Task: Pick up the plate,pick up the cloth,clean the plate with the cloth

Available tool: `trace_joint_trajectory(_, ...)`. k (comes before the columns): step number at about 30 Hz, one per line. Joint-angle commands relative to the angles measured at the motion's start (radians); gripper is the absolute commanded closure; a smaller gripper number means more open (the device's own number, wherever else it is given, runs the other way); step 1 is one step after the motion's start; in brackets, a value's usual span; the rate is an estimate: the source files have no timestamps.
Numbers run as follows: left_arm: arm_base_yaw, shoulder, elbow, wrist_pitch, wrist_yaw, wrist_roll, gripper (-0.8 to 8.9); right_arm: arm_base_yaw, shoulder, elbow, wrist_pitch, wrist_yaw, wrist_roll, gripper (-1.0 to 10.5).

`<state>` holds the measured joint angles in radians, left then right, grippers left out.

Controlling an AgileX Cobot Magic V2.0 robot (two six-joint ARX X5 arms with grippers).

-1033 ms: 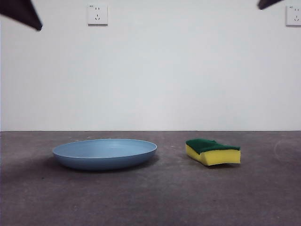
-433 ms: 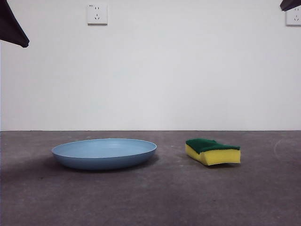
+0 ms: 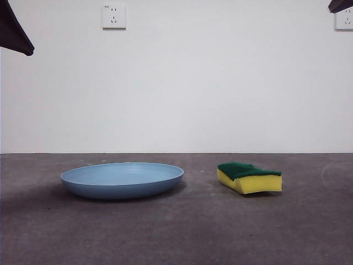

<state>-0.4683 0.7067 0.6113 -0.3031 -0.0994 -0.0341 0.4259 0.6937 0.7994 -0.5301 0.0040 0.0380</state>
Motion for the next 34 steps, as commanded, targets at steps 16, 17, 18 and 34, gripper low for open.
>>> trace_joint_trajectory(16, 0.222, -0.423, -0.18, -0.019, -0.045, 0.081, 8.17, 0.0, 0.0, -0.005, 0.005, 0.003, 0.01, 9.5)
trace_joint_trajectory(17, 0.242, -0.445, -0.217, 0.006, -0.033, 0.078, 8.17, 0.0, 0.0, -0.005, 0.005, 0.003, 0.01, 9.5)
trace_joint_trajectory(18, 0.258, -0.463, -0.25, 0.032, -0.016, 0.079, 8.17, 0.0, 0.0, -0.005, 0.005, 0.003, 0.01, 9.5)
trace_joint_trajectory(34, 0.39, -0.687, -0.592, 0.176, 0.031, 0.055, 8.17, 0.0, 0.0, -0.005, 0.005, 0.003, 0.01, 9.5)
